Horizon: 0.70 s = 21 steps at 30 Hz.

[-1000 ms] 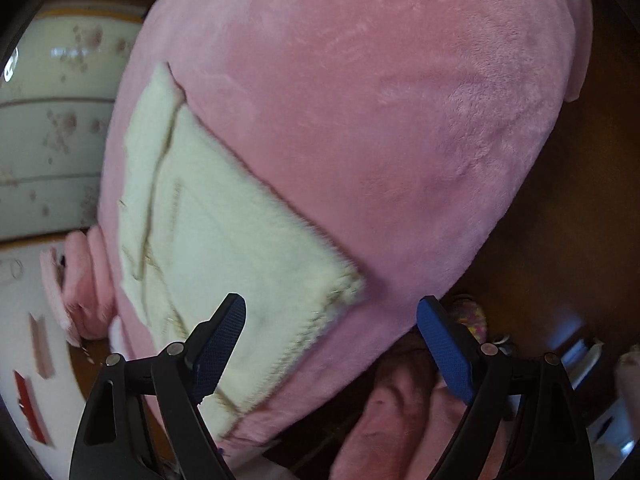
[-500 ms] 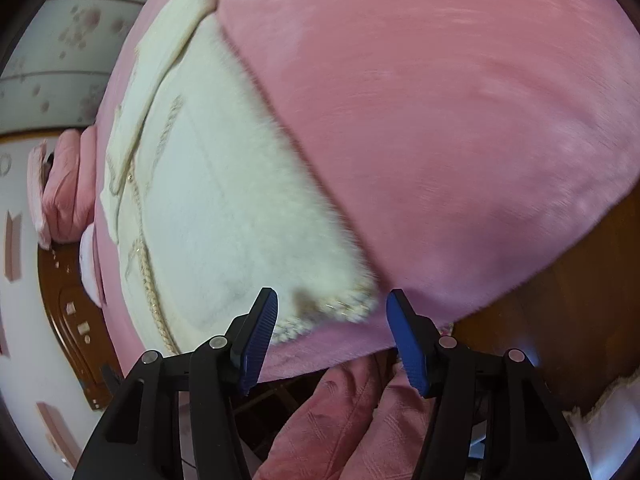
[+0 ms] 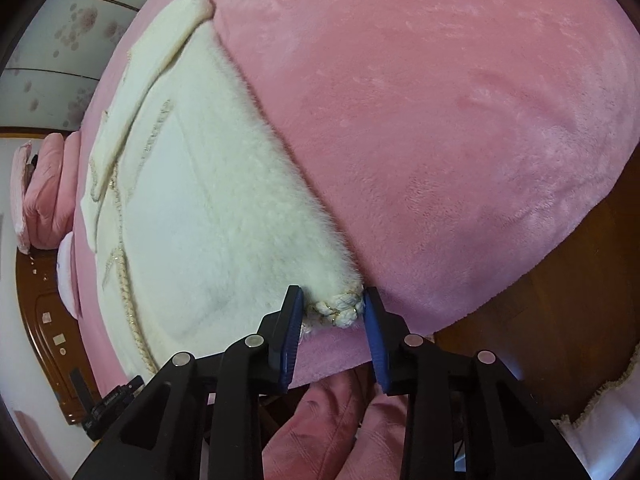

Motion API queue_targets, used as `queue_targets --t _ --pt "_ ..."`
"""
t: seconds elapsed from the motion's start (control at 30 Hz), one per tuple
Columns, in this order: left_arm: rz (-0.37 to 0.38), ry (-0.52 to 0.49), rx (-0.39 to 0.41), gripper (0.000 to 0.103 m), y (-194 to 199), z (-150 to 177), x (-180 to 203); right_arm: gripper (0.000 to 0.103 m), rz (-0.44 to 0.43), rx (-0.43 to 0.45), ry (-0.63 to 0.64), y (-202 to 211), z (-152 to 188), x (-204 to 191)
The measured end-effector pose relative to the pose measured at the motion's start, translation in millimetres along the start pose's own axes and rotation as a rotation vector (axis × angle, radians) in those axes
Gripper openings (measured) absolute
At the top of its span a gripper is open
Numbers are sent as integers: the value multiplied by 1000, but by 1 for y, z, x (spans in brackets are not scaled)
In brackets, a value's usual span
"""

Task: Fold large clothes
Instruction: 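Grasp the braided hem with the left gripper while the right gripper grasps it too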

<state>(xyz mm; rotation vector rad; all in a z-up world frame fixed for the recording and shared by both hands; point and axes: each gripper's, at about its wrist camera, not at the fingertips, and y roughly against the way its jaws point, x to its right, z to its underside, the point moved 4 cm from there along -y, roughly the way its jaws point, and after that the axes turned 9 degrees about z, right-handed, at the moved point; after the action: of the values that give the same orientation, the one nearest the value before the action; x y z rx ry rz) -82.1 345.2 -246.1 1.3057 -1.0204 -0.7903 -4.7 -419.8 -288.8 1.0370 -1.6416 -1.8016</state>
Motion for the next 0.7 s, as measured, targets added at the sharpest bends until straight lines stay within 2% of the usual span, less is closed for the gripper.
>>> queue_targets --t 0.13,0.23,0.47,0.53,0.6,0.63,0.7 --pt "15 18 -9 45 0 -2 1 33 17 22 -14 -9 -10 1" --pt "13 20 -23 45 -2 -6 -6 34 30 -12 -13 -15 -15 -4" --pt "-45 32 -36 42 -8 -21 17 32 16 -45 59 -12 -25 -7" --pt "-73 13 -22 29 -7 -22 23 31 25 -37 76 -10 -23 -10" --pt "-117 12 13 20 -7 -19 40 28 45 -18 87 -6 -20 -14" --pt "-135 41 39 14 -4 -19 42 27 54 1 85 -4 -15 -17" --pt "-147 114 88 12 5 -11 44 19 62 55 35 4 -5 -24"
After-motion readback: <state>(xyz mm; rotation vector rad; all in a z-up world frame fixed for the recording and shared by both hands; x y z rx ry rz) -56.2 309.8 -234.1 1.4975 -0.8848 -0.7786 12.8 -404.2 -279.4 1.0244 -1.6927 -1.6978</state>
